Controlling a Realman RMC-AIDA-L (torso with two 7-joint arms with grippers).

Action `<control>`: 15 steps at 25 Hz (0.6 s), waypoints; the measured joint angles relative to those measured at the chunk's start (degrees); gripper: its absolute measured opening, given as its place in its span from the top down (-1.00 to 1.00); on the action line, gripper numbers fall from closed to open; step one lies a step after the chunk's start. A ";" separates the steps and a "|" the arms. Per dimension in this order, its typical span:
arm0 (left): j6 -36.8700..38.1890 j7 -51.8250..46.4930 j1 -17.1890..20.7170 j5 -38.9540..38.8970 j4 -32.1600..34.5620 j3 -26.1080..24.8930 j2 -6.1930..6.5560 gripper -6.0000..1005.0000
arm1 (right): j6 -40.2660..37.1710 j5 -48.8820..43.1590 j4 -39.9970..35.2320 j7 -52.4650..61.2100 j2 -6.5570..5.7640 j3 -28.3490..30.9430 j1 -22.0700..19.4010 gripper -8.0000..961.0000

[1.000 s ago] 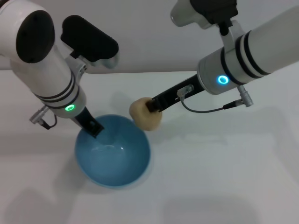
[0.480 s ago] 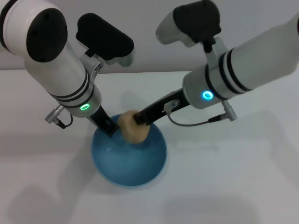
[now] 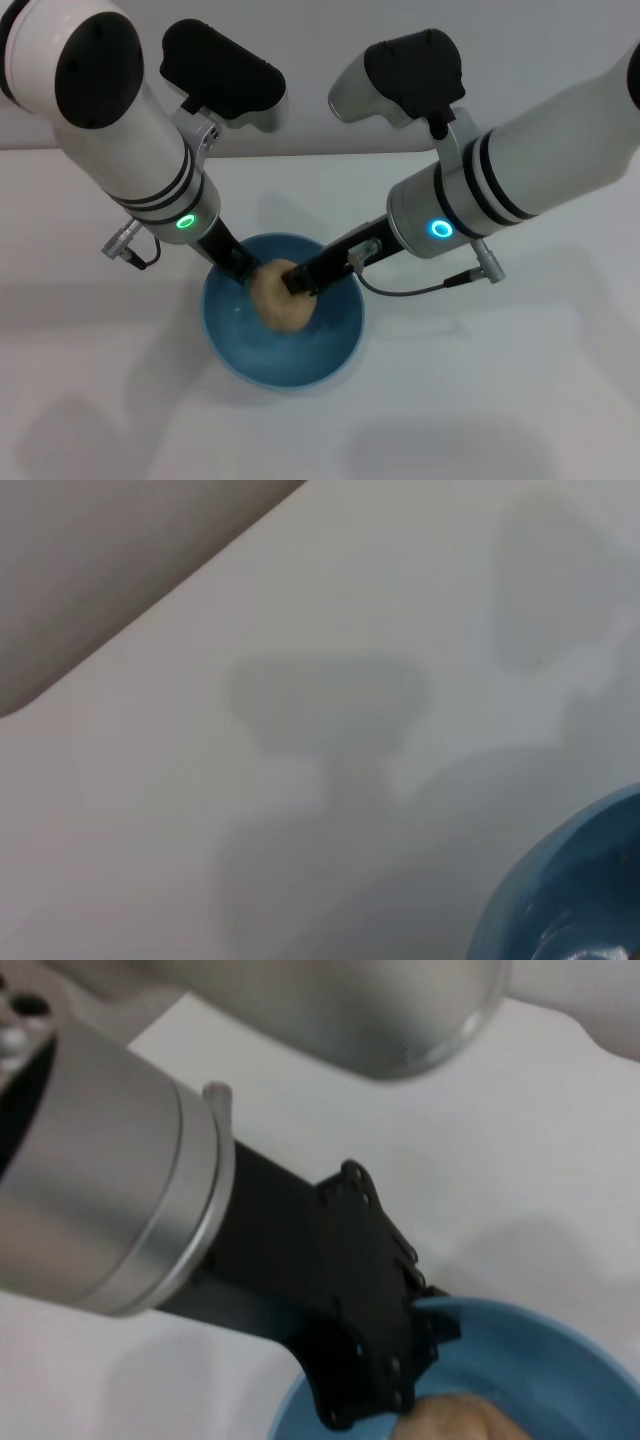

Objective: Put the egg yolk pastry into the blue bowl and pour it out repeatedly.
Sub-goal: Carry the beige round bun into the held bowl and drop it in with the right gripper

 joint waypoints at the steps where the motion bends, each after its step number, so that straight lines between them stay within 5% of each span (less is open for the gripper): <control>1: 0.00 0.00 -0.13 -0.01 -0.02 -0.01 0.01 0.99 | 0.16 -0.09 -0.05 0.00 0.00 0.02 -0.14 0.93; 9: 0.52 0.06 -0.41 -0.02 -0.32 0.00 0.17 0.99 | 1.06 -2.32 0.31 0.99 -0.07 0.05 -0.43 0.90; 15: 0.72 0.15 -0.41 -0.02 -0.61 -0.08 0.20 0.99 | 1.25 -3.71 1.96 1.85 -0.09 1.01 -0.47 0.40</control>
